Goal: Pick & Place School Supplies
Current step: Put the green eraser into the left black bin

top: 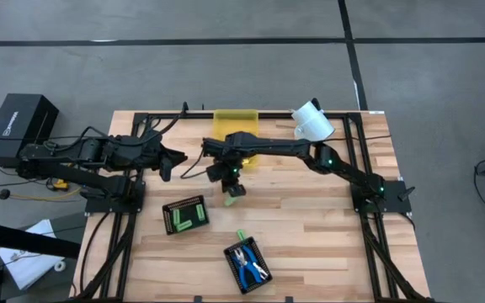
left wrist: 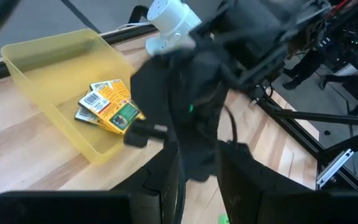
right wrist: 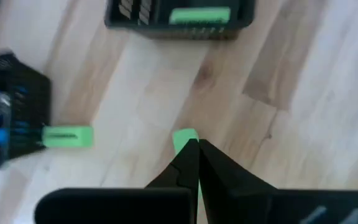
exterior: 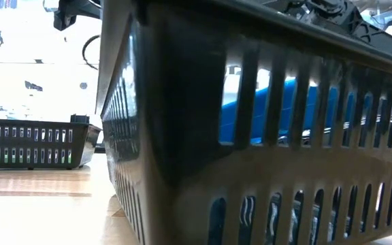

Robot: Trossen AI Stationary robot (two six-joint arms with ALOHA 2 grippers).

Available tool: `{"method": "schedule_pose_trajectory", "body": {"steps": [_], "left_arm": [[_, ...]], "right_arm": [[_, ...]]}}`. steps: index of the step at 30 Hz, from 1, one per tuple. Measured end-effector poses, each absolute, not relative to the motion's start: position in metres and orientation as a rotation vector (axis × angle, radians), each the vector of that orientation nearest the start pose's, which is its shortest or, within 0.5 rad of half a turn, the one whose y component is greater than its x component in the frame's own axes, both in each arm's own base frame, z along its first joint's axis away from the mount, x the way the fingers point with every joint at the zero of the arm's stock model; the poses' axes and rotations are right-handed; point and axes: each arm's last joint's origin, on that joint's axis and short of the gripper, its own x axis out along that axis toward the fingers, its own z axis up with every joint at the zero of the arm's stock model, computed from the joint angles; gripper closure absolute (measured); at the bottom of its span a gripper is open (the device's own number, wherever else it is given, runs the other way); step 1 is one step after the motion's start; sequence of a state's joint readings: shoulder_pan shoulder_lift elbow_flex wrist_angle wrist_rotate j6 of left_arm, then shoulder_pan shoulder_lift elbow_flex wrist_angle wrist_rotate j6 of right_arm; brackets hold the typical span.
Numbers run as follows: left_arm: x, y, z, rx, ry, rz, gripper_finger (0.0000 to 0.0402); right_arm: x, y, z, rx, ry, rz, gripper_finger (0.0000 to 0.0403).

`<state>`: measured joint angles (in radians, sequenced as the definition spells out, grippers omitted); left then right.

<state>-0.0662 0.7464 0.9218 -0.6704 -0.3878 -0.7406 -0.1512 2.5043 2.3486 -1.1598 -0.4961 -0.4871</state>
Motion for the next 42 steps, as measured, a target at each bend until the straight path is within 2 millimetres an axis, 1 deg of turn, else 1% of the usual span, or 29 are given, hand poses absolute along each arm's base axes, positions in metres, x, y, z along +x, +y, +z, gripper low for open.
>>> {"method": "schedule_pose_trajectory", "body": {"steps": [3, 5, 8, 12, 14, 16, 23, 34, 42], "left_arm": [[0.141, 0.002, 0.34, -0.608, 0.341, 0.476, 0.0303], [0.141, 0.002, 0.34, -0.61, 0.338, 0.475, 0.0303], [0.141, 0.002, 0.34, -0.61, 0.336, 0.474, 0.0303], [0.141, 0.002, 0.34, -0.609, 0.336, 0.474, 0.0303], [0.141, 0.002, 0.34, -0.609, 0.337, 0.474, 0.0303], [0.141, 0.002, 0.34, -0.609, 0.337, 0.474, 0.0303], [0.141, 0.002, 0.34, -0.607, 0.337, 0.474, 0.0303], [0.141, 0.002, 0.34, -0.607, 0.338, 0.473, 0.0303], [0.141, 0.002, 0.34, -0.607, 0.338, 0.474, 0.0303]], "right_arm": [[0.499, -0.069, 0.194, 0.113, 1.141, 0.603, 0.0397], [0.497, -0.07, 0.189, 0.194, 1.159, 0.641, 0.0387], [0.499, -0.067, 0.175, 0.188, 1.194, 0.645, 0.0366], [0.501, -0.064, 0.163, 0.184, 1.195, 0.661, 0.0348], [0.5, -0.062, 0.159, 0.188, 1.224, 0.667, 0.0346], [0.503, -0.063, 0.153, 0.182, 1.21, 0.666, 0.0346], [0.503, -0.063, 0.139, 0.201, 1.243, 0.672, 0.0346], [0.505, -0.063, 0.139, 0.179, 1.221, 0.676, 0.0346], [0.507, -0.064, 0.139, 0.13, 1.218, 0.654, 0.0346]]}}
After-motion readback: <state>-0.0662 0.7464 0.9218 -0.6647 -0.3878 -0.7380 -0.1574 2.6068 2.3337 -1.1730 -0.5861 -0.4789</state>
